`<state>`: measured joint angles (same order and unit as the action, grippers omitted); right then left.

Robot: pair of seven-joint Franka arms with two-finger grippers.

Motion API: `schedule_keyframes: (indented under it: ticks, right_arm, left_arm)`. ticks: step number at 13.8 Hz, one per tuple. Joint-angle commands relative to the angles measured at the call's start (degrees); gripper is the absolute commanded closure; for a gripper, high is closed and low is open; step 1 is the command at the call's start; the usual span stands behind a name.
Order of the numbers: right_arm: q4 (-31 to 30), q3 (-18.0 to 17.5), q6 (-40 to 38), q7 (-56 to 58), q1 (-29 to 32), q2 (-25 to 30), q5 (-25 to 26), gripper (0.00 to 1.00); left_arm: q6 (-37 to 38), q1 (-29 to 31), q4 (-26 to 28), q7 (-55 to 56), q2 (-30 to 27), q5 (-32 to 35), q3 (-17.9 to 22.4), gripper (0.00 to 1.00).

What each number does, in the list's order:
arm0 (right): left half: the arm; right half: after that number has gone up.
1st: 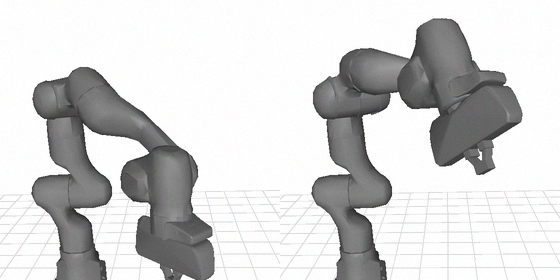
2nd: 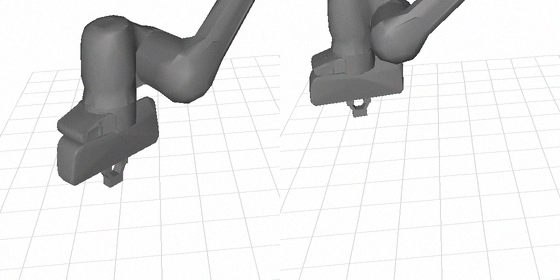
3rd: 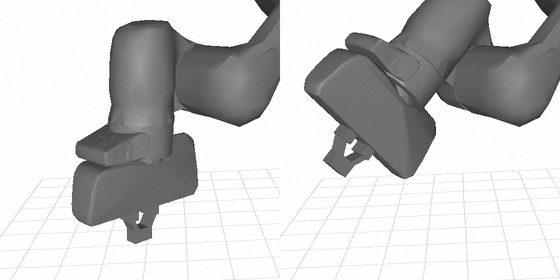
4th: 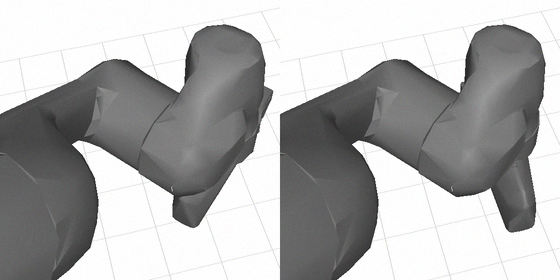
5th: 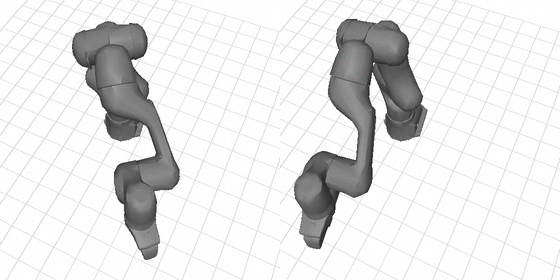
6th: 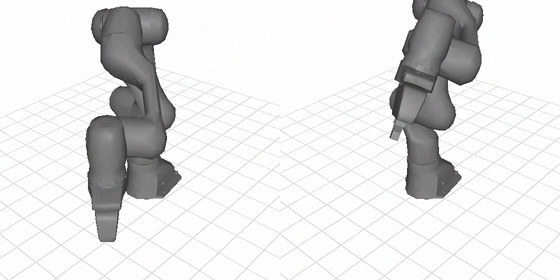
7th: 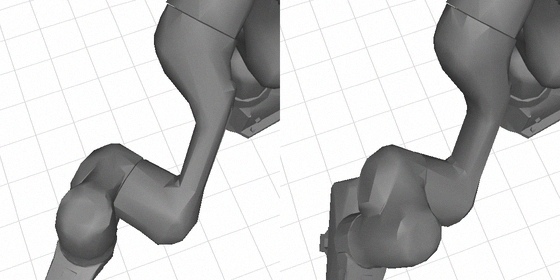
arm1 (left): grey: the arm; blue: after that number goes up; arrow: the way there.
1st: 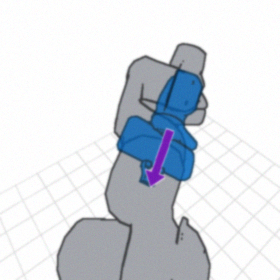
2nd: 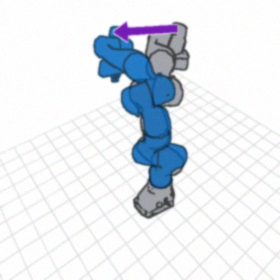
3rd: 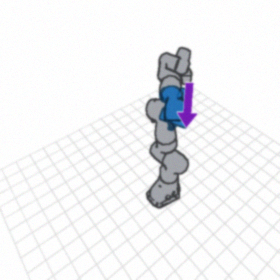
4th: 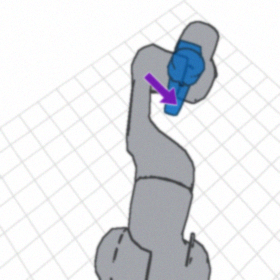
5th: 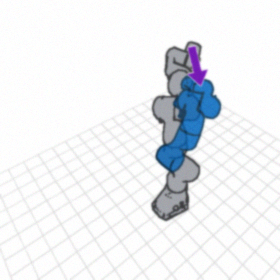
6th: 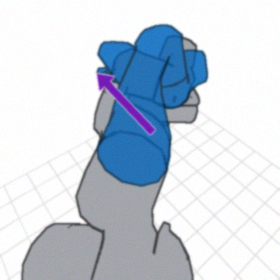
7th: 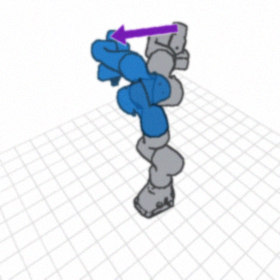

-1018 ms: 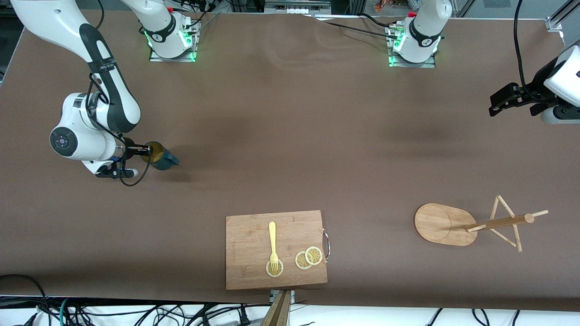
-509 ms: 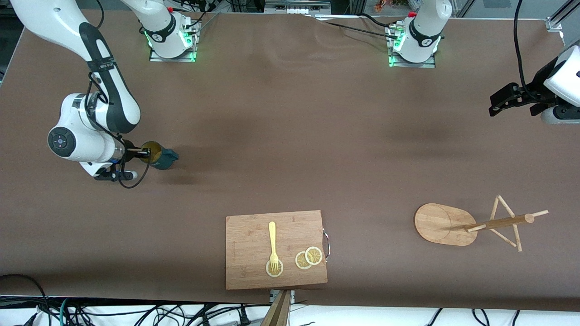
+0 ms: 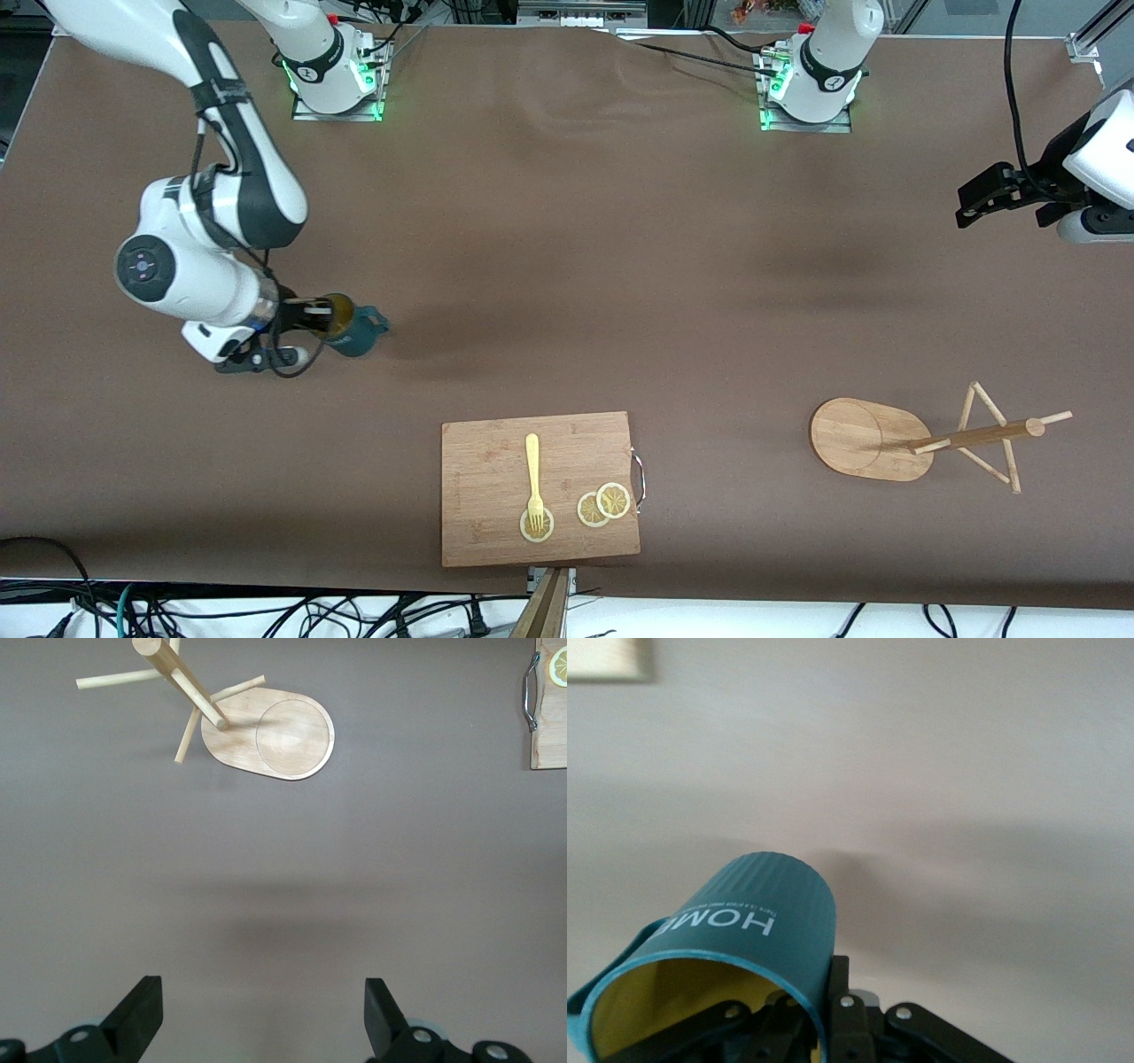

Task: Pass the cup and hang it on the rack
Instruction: 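Carry the teal mug with the right gripper toward the table's middle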

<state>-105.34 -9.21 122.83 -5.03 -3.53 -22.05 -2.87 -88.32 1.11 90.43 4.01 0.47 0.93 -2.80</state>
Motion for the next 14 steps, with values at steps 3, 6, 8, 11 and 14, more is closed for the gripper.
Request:
schedule_keyframes:
  ticks: [3, 6, 8, 11, 14]
  right_arm:
    - [11.3, -0.4, -1.5, -21.2, -12.9, -5.8, 0.3, 1.00]
    - [17.3, -0.4, -1.4, -37.5, -21.2, -10.7, 0.4, 1.00]
    - [22.8, -0.3, -1.4, -43.5, -25.7, -14.1, 0.5, 1.00]
    - [30.1, 0.2, -1.0, -51.8, -31.6, -19.0, 0.6, 1.00]
    - [33.2, 0.2, -0.1, -54.0, -35.6, -22.7, 0.5, 1.00]
  left_arm:
    - [1.3, -0.3, -1.6, -1.1, 0.9, 1.8, 0.0, 0.00]
    - [1.3, -0.3, -1.6, -1.1, 0.9, 1.8, 0.0, 0.00]
    - [1.3, -0.3, -1.6, -1.1, 0.9, 1.8, 0.0, 0.00]
    - [1.3, -0.3, -1.6, -1.1, 0.9, 1.8, 0.0, 0.00]
    - [1.3, -0.3, -1.6, -1.1, 0.9, 1.8, 0.0, 0.00]
